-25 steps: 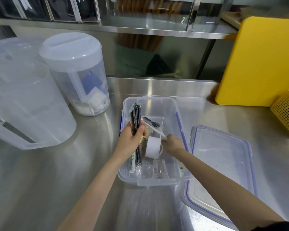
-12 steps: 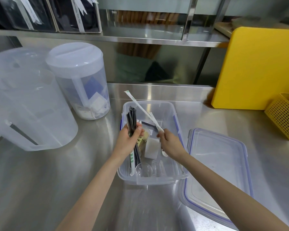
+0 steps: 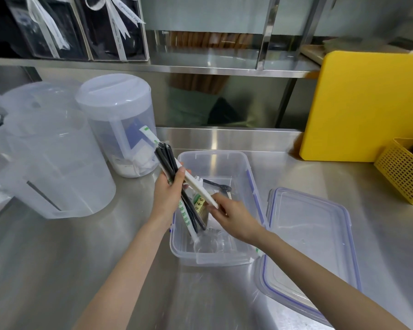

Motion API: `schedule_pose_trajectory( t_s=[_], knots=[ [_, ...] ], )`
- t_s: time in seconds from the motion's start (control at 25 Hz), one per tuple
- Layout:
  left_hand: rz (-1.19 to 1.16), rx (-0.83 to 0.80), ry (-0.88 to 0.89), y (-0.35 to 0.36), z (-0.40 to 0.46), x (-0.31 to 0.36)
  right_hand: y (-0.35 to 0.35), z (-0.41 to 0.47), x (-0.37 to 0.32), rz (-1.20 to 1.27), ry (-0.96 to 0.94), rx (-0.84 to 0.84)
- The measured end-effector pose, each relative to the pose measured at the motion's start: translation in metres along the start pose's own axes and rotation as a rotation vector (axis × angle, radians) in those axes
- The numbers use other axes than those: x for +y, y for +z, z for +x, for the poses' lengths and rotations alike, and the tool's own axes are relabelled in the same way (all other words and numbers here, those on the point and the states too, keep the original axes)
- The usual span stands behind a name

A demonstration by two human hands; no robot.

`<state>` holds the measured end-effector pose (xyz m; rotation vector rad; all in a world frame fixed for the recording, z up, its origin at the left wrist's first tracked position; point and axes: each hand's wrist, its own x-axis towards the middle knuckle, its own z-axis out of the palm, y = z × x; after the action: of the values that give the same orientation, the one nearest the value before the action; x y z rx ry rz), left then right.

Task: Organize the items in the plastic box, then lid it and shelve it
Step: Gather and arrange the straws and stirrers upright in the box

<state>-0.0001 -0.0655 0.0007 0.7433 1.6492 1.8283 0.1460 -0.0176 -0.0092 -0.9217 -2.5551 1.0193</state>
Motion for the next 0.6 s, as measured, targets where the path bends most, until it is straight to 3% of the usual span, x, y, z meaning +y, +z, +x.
schedule_pose_trajectory(
  t_s=[0.28,0.48,0.6],
  knots=[
    [-0.077,0.059,-0.048,-0.006,0.002,0.008,-0.009,0.003,0.012,0.007,0.147,0.031],
    [-0.055,0.07,-0.026,-0.009,-0.001,0.009,-0.026,0.015,0.011,0.119,0.225,0.22],
    [0.034,0.019,0.007,-0.006,-0.004,0.006,-0.036,0.024,-0.001,0.193,0.162,0.319]
  ],
)
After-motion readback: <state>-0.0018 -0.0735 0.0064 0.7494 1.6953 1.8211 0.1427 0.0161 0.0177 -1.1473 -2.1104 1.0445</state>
